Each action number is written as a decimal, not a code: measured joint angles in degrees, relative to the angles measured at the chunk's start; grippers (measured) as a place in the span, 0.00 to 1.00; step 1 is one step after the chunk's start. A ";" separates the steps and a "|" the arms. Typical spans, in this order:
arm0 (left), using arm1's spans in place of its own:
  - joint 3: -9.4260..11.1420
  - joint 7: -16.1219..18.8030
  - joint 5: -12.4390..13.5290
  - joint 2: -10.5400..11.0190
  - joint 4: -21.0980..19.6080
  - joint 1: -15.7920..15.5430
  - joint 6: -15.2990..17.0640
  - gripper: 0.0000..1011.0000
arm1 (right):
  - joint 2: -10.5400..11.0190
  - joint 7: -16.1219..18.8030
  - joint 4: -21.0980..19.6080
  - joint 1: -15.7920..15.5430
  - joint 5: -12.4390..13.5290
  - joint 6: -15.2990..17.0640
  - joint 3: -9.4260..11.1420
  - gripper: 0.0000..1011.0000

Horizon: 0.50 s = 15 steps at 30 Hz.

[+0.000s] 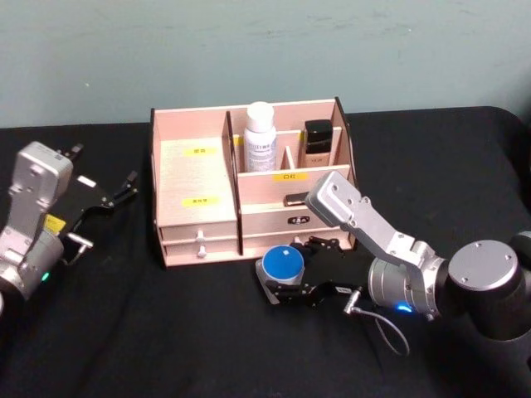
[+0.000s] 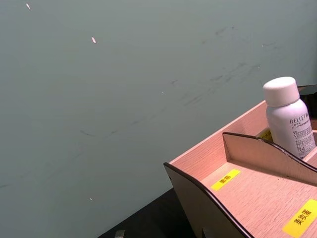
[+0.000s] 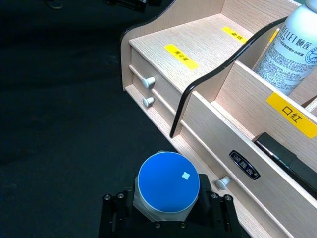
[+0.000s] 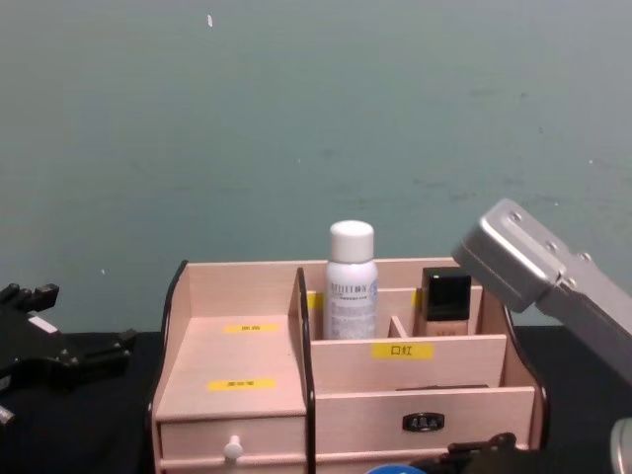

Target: Pick up the facial cleanser and watermelon frost from the table and place them into the tiered storage box.

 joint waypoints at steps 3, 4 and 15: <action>0.00 0.00 0.00 0.00 0.00 0.00 0.00 1.00 | 0.02 0.00 -0.02 0.00 0.01 0.01 0.00 0.77; 0.00 0.00 0.00 0.00 0.00 0.00 0.00 1.00 | 0.02 0.00 -0.02 0.00 0.02 0.01 0.00 0.76; 0.00 0.00 0.00 0.00 0.00 0.00 0.00 1.00 | 0.02 0.02 -0.03 0.00 0.07 0.05 0.00 0.72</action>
